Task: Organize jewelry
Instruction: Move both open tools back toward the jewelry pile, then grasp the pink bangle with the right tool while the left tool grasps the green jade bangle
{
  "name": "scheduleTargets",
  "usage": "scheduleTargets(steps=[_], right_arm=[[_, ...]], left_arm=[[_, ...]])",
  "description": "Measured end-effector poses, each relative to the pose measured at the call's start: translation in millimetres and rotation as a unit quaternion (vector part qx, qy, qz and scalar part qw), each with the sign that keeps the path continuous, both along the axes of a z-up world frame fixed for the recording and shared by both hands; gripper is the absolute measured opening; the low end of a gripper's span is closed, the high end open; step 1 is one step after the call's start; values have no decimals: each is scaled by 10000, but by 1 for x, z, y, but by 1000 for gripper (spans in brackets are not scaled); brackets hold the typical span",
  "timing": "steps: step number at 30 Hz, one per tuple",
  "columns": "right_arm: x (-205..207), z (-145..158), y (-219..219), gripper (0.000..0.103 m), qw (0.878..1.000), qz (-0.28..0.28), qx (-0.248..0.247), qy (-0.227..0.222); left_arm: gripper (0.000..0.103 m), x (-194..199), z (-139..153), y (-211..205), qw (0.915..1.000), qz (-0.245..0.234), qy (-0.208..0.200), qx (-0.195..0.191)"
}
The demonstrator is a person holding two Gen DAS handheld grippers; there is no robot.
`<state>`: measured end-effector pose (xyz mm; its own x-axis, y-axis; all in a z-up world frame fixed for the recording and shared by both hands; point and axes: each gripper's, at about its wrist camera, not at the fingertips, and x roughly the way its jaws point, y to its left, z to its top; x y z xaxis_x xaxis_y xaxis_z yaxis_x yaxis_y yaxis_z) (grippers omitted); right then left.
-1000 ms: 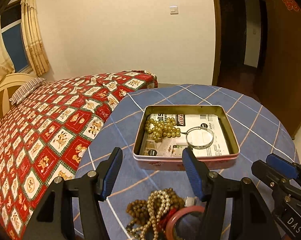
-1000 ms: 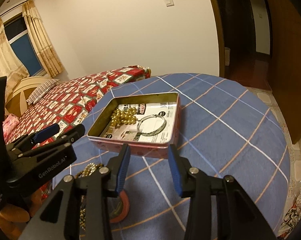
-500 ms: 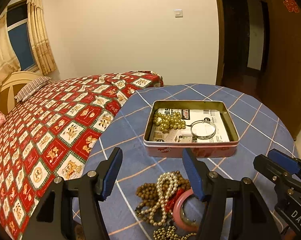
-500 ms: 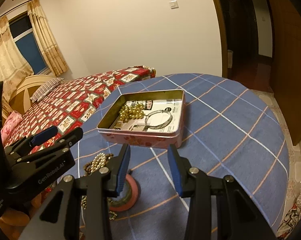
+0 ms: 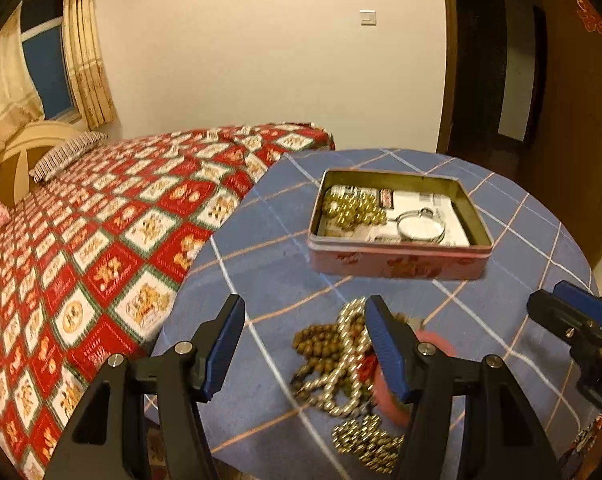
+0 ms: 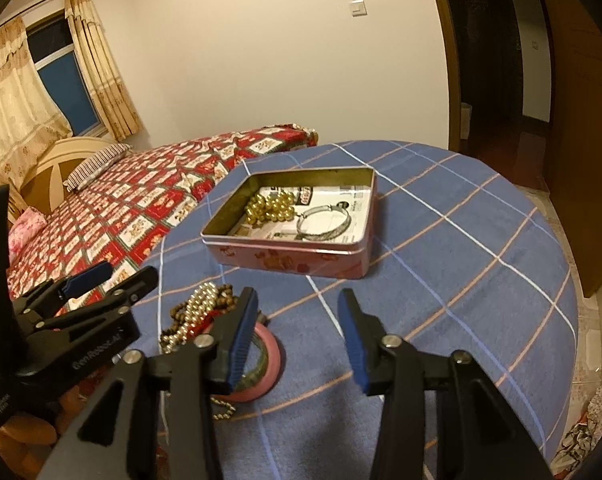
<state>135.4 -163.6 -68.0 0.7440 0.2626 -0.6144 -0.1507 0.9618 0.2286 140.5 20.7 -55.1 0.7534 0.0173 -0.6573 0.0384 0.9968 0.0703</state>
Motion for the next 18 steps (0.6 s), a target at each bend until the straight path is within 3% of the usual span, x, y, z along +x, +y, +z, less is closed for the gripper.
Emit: scheduleTargets(steps=[9,12,18], right_arm=[[5,-22,4,53,9994,159,-95,301],[8,-31,12,47,9985,304,-166,431],[15,-47,26,41,9955,502,-439,675]], left_arm=[[62,-10,-27,44,9991,-15,232,-358],[62,-7,-29,45,9984,-52,276,-486],[62,-13,-31,29,9964,-698,245,-405]])
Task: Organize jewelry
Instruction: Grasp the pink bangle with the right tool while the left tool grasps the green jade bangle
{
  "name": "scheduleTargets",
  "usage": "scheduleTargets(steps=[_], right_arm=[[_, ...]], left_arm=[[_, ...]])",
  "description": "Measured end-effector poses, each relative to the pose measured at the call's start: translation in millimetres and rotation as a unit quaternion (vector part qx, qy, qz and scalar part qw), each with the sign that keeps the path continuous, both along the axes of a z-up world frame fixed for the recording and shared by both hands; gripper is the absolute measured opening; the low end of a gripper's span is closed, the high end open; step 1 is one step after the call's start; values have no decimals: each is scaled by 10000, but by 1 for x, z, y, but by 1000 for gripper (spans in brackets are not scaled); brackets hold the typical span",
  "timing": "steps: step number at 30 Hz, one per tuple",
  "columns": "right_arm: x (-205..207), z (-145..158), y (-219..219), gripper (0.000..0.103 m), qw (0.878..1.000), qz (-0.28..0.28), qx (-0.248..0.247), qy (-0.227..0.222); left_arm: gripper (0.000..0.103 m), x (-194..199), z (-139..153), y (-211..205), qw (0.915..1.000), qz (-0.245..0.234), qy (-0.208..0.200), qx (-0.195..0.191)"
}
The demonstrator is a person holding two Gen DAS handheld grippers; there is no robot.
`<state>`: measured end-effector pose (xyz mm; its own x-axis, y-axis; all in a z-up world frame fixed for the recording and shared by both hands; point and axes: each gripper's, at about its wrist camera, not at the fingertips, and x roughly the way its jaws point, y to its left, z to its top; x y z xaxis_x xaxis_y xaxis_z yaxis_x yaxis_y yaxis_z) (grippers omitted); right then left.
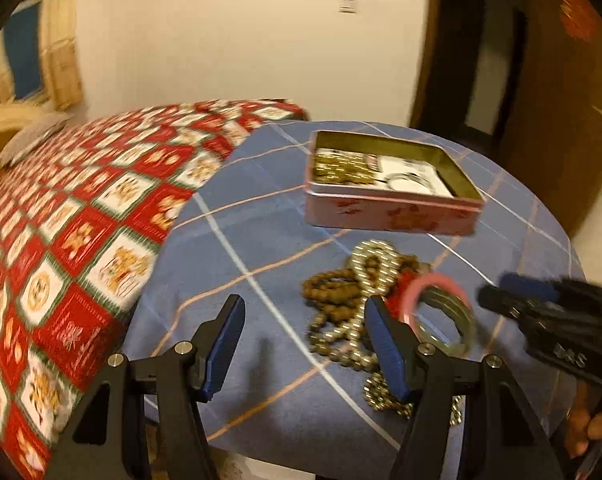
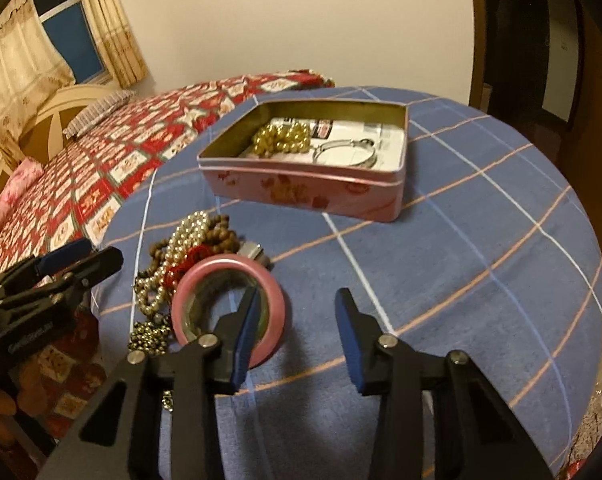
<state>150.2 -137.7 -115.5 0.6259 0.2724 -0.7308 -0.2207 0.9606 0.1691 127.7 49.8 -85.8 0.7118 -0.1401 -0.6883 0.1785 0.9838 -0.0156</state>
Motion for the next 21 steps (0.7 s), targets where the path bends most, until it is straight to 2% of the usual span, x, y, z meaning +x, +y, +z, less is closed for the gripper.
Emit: scheduleTargets(steps=[5,9,11,12,15,17,21], right_arm=[[8,-8,9,40,9997,166,-130,123],[16,-16,20,40,9988,345,-231,257],[19,-19,25,27,9984,381,-279,307],[21,-20,25,20,9982,411,-244,354],[19,-13,17,15,9988,381,39,294],[13,0,6,14,9987,356,348,115],[5,22,-13,14,9982,147,545,-203]], left_arm=[[62,-4,-1,-3,9996,-258,58,-139],[62,-3,0,-2,9997,-196,59,-152],[62,-2,0,-1,9997,-168,61,-172],[62,-3,1,-1,9997,-163,49,-160],[62,-2,3,1,9998,-145,20,-161],[62,-2,5,3,9997,-134,7,-227],[62,-2,6,-3,9992,-268,15,-298]])
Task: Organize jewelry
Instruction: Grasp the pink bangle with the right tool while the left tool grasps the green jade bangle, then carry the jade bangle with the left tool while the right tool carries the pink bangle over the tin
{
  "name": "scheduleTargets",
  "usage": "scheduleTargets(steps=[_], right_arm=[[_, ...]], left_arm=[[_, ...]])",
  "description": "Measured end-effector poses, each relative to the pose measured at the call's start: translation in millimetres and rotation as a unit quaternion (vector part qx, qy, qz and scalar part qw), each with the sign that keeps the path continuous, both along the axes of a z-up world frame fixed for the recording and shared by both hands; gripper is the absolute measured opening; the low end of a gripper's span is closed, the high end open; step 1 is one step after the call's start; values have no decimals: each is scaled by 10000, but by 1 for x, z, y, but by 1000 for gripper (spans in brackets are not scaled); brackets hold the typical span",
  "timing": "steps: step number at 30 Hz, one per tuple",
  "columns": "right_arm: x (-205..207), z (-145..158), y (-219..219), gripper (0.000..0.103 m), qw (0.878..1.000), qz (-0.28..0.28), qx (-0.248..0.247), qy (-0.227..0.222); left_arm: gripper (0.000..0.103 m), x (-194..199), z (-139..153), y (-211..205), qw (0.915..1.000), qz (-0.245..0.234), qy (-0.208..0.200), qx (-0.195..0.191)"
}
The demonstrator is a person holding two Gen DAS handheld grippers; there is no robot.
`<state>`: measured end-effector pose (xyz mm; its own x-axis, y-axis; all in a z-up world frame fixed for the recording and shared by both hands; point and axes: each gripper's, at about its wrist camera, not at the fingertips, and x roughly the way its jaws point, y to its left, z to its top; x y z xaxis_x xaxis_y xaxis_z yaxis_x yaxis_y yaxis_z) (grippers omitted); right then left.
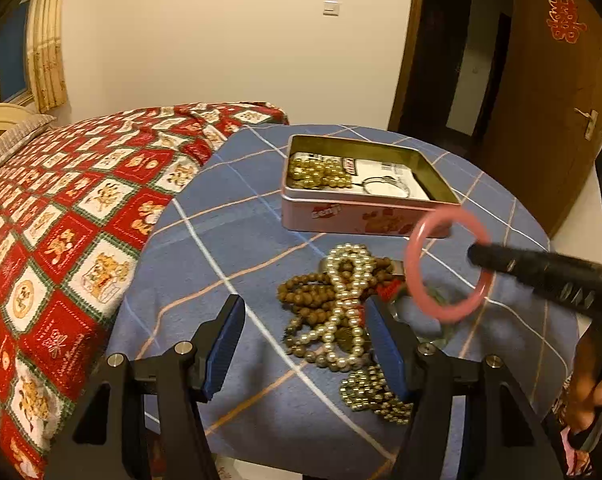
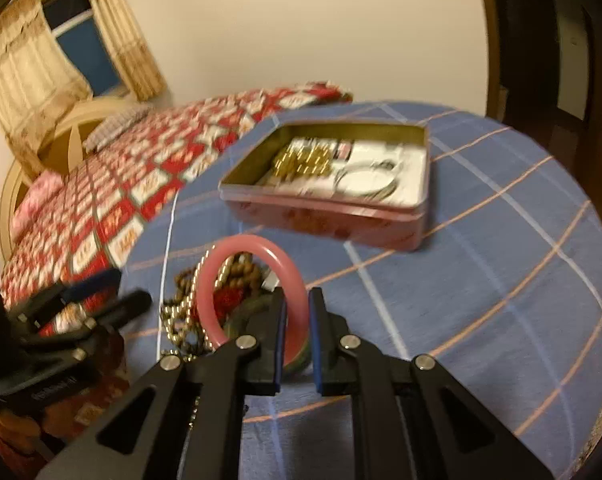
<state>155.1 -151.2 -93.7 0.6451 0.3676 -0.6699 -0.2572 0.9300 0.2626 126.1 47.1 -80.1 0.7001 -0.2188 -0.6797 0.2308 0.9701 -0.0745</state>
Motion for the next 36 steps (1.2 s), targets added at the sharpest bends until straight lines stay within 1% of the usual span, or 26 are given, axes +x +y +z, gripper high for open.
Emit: scheduleTargets(steps=[3,4,7,9,10,11,14,16,17,19,21,22,23,24,27,28,30,34,36], right_arm=[[-2,10,-19,14,9992,-178,361,-47],[-3,14,-25,14,9988,-276,383,-111],[-5,20,-33,14,9977,-571,243,-271],[-4,20,-39,14,9970,-674,270,-266],[-4,20,-42,14,9966,-727,303,-251],[-4,19,-44,14,9962,-774,313,-240],[-4,20,-50,14,9958,-827,339,-211],[-5,20,-52,14,9955,-858,346,-205],[-7,20,-54,14,9953,-872,354,-207],[-7,21,-58,14,9951,-888,389,-209],[-8,22,-61,14,9947,-908,424,-221],[-8,22,-62,14,9945,-921,441,-224],[-7,21,-63,14,9943,-937,460,-219],[-6,21,-64,14,9941,-952,481,-202],[-6,20,-66,14,9936,-968,549,-180],[-6,21,-67,14,9934,-986,552,-196],[-8,22,-71,14,9929,-1015,576,-230],[-6,27,-77,14,9913,-1104,648,-295],[-4,28,-78,14,9908,-1130,673,-306]], left_arm=[[62,-2,2,-13,9997,-260,-29,14],[62,-2,2,-20,9992,-403,4,-50],[62,-4,2,-42,9958,-829,137,-350],[51,-4,2,-60,9918,-1178,175,-454],[49,-3,0,-66,9903,-1288,210,-466],[46,-1,-3,-75,9890,-1389,269,-424],[46,9,-16,-98,9872,-1531,445,-61],[46,15,-28,-107,9866,-1483,639,244],[45,17,-32,-109,9863,-1441,734,324],[37,20,-41,-111,9852,-1409,909,365],[21,17,-39,-113,9843,-1485,826,482],[17,18,-39,-113,9836,-1515,834,515],[9,19,-39,-112,9834,-1521,848,502],[8,20,-40,-109,9837,-1514,879,415],[6,24,-37,-99,9844,-1464,971,-23],[5,23,-33,-95,9846,-1480,901,-214],[5,21,-22,-90,9847,-1507,740,-459],[5,19,8,-77,9800,-1614,358,-1108],[5,18,19,-72,9784,-1635,191,-1253]])
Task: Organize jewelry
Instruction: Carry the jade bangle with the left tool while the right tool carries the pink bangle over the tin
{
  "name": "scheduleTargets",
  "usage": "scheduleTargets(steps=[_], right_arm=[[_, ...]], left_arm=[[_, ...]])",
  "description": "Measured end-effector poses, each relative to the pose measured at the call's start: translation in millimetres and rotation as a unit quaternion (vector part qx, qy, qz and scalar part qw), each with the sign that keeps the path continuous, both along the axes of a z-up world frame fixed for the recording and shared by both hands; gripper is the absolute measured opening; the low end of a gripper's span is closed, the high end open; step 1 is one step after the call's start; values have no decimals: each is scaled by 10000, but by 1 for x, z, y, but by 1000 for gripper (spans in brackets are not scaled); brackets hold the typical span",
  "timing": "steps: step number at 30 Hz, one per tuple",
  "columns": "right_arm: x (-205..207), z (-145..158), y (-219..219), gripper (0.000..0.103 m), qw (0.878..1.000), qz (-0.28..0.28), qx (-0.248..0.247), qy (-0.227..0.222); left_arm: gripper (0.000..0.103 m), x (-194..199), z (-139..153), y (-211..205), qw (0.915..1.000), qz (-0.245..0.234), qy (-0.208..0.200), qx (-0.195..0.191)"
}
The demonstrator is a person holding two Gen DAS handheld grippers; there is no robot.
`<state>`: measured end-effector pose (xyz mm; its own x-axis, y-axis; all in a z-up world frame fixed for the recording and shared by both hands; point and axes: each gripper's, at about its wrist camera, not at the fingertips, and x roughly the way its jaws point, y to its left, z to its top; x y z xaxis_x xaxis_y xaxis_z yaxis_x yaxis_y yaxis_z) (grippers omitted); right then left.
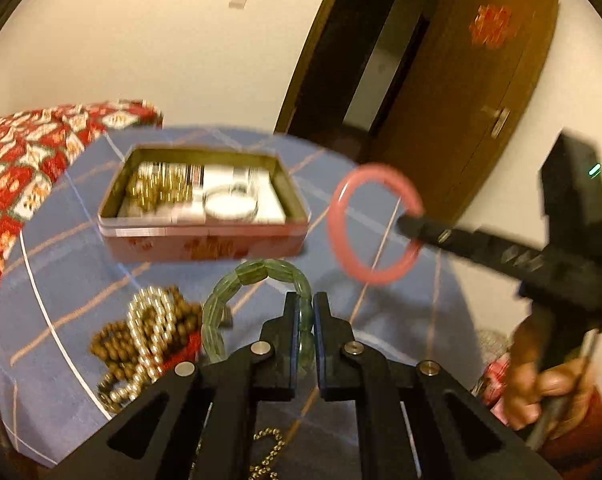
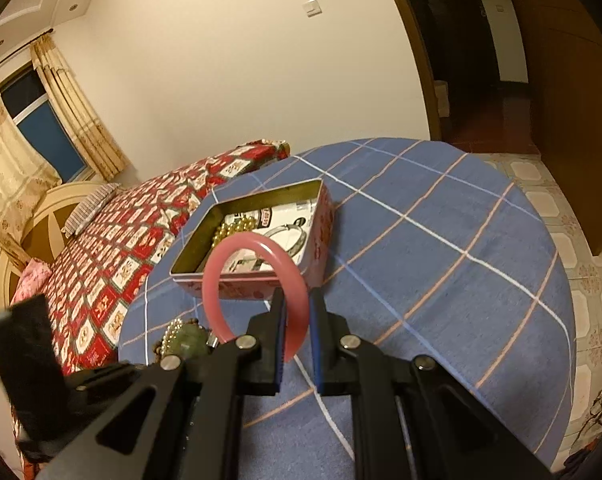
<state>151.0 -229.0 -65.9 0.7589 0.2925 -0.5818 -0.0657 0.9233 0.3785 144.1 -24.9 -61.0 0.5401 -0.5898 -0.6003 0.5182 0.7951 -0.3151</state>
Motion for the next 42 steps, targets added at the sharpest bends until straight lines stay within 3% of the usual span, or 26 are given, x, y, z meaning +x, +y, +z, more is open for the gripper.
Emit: scheduleTargets(steps=[6,18,30,42], right_arm=[[7,3,4,14,10000,32,4,-13],[63,22,21,14,9997,44,121,-192],[133,-19,39,14,9993,2,31,382],[153,-42,46,14,9972,29,-366,658]], left_arm=[[5,15,26,20,9983,306,-420,-279],[6,68,43,31,9910,946,-944,-31],[6,138,-3,14,9938,993,-398,297],[6,167,-32,12,9925,1069,62,592]])
